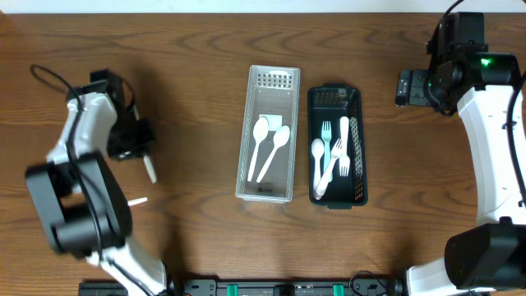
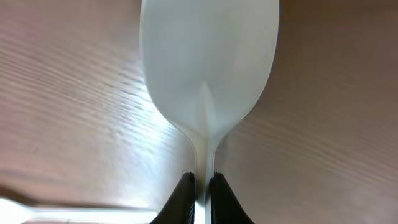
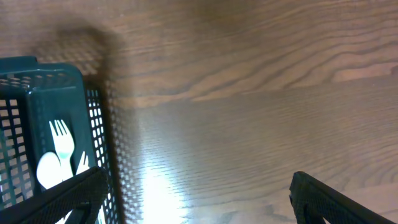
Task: Pack container
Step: 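Carry the spoon into the clear basket and release it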
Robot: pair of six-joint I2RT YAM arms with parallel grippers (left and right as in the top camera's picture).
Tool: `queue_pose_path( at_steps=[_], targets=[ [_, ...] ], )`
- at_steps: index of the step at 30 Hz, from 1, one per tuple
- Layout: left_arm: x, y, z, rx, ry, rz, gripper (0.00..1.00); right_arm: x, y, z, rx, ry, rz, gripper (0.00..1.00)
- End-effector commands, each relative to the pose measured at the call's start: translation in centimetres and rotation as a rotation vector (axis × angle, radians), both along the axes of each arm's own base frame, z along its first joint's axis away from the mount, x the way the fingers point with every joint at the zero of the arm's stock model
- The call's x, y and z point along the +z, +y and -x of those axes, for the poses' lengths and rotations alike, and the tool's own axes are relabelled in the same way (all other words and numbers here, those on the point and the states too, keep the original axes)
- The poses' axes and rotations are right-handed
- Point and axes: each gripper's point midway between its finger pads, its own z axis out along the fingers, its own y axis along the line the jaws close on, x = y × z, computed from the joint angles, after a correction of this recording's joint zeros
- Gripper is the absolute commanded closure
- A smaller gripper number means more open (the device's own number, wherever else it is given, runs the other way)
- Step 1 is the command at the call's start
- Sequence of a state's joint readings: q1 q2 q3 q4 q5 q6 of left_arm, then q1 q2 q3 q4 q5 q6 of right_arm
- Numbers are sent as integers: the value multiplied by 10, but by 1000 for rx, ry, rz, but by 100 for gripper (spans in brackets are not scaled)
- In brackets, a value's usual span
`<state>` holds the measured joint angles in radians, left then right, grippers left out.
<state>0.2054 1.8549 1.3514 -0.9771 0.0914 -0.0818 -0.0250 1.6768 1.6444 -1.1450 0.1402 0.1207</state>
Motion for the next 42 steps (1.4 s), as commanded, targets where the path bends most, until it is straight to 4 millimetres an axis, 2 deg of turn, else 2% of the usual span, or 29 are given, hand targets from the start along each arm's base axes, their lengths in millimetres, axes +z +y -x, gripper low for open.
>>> queue_pose_path(
  at_steps=[1, 5, 9, 14, 19, 23, 25, 27, 30, 32, 34, 37, 39, 42],
  targets=[
    [76, -43, -19, -120, -228, -24, 94, -1, -4, 1, 3, 7, 20, 4],
    [120, -113, -14, -295, -374, -3, 94, -1, -3, 1, 1, 6, 15, 3],
    [132, -185, 0, -405, -424, 61, 94, -1, -3, 1, -4, 4, 9, 4],
    [120, -248, 9, -555, -430, 101, 94, -1, -3, 1, -4, 5, 9, 4],
    [77, -279, 6, -624, -354, 95, 94, -1, -2, 2, -5, 9, 8, 4],
    [37, -287, 8, -646, -257, 73, 94, -2, -2, 3, -4, 12, 9, 4],
    [24, -286, 9, -647, -225, 64, 93, -2, -2, 3, -4, 12, 9, 4],
    [17, -286, 9, -648, -205, 59, 73, -2, -2, 3, -4, 12, 9, 4],
    [20, -286, 7, -659, -218, 60, 66, -2, -2, 4, -4, 15, 9, 4],
    [28, -284, 2, -688, -256, 39, 62, -2, -2, 4, -4, 15, 9, 4],
    [43, -273, -6, -673, -308, -23, 57, -2, -2, 4, -4, 15, 9, 4],
    [80, -250, -17, -620, -406, -83, 50, -2, -2, 4, -4, 15, 9, 3],
    [104, -229, -23, -554, -464, -99, 49, -2, -2, 4, -4, 15, 9, 4],
    [137, -179, -32, -362, -533, -106, 44, -2, -3, 4, -5, 15, 9, 4]
  ],
)
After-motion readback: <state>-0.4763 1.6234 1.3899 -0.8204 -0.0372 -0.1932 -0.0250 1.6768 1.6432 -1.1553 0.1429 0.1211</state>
